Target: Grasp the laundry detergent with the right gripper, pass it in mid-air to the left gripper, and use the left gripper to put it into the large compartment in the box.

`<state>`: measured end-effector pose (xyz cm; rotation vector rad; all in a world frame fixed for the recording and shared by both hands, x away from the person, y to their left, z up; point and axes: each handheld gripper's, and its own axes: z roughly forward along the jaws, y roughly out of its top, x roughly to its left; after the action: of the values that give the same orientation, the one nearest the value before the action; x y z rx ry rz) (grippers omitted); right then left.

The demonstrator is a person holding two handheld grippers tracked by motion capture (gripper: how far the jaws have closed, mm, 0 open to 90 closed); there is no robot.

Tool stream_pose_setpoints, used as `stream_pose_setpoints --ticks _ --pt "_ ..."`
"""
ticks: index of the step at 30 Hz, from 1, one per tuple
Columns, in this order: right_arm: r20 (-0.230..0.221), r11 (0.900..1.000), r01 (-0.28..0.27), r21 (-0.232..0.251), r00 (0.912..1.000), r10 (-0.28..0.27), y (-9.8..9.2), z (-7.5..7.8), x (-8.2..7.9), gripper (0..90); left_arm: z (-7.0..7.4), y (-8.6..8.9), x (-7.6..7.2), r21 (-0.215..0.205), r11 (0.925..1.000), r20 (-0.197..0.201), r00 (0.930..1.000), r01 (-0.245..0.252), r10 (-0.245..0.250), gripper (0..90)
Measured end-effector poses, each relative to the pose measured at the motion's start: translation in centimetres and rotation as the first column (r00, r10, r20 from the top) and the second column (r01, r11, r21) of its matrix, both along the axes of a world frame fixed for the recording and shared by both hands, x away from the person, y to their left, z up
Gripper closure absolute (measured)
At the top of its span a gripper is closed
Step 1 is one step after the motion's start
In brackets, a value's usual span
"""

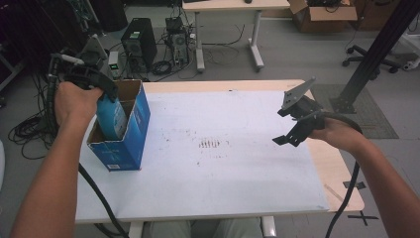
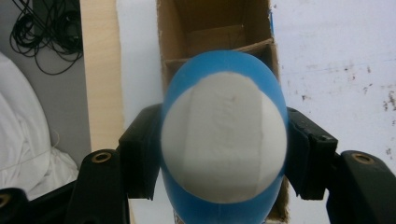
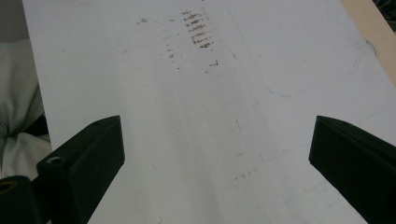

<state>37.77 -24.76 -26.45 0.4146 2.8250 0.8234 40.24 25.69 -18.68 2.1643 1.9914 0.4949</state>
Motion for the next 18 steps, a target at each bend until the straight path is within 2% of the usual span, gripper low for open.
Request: stream_pose_setpoints --ticks 7,18 --pt "-0.007 1.000 0.008 -0.004 0.9999 -0.008 -0.2 -0.2 0.1 3.5 -2.2 -0.1 0.2 0.002 0.9999 -0.005 0.9999 0.015 -0.015 38.3" --pt "-0.006 1.000 0.017 -0.005 0.9998 -0.017 -0.4 -0.4 0.1 3.5 -4.8 -0.3 0.5 0.012 0.9996 -0.018 0.9995 0.027 -0.027 38.2"
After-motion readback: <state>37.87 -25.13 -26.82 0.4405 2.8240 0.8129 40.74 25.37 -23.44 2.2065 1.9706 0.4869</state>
